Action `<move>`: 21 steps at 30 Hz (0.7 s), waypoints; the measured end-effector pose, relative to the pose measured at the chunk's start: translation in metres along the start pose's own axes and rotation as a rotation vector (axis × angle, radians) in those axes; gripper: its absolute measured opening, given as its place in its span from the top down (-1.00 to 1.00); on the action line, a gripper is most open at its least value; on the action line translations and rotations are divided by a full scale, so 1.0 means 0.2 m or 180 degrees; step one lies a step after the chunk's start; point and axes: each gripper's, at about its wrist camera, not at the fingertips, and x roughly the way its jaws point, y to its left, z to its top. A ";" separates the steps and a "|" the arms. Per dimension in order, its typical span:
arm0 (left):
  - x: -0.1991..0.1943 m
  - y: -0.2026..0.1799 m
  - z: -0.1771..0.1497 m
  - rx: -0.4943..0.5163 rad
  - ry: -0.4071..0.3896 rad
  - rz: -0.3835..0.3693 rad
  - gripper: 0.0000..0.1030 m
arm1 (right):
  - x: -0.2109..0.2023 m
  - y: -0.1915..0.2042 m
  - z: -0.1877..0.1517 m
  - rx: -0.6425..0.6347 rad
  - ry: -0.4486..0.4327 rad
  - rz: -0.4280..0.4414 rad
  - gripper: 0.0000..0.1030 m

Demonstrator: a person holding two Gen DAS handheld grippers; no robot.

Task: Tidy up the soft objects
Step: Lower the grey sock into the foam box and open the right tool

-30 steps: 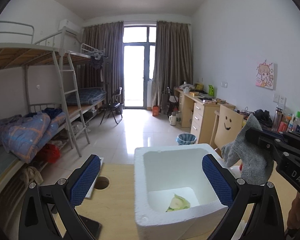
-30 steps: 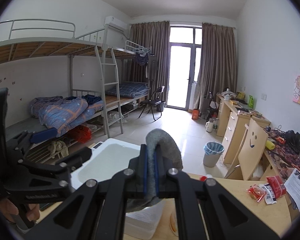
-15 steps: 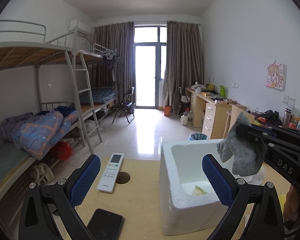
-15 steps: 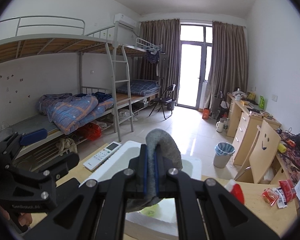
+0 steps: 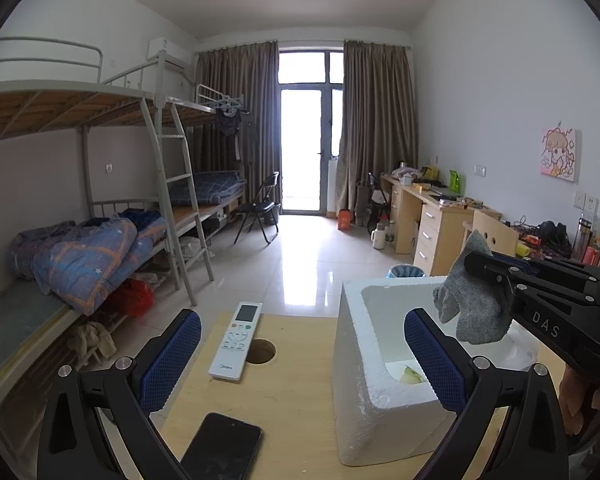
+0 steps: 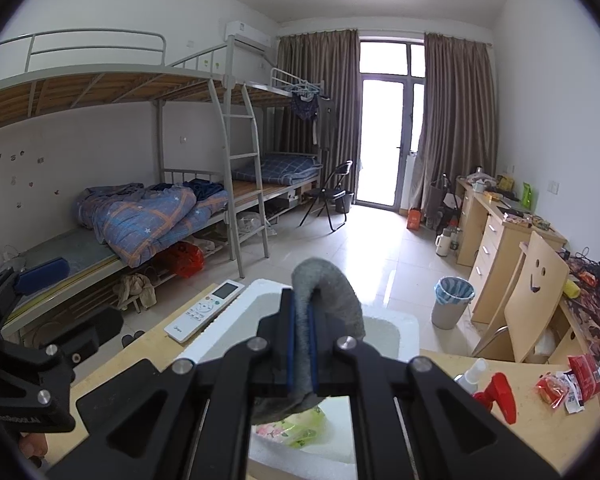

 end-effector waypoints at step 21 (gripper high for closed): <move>-0.04 0.03 0.00 -0.0102 -0.0048 -0.0005 -0.98 | -0.07 -0.02 0.02 0.0100 -0.0213 -0.0141 -0.74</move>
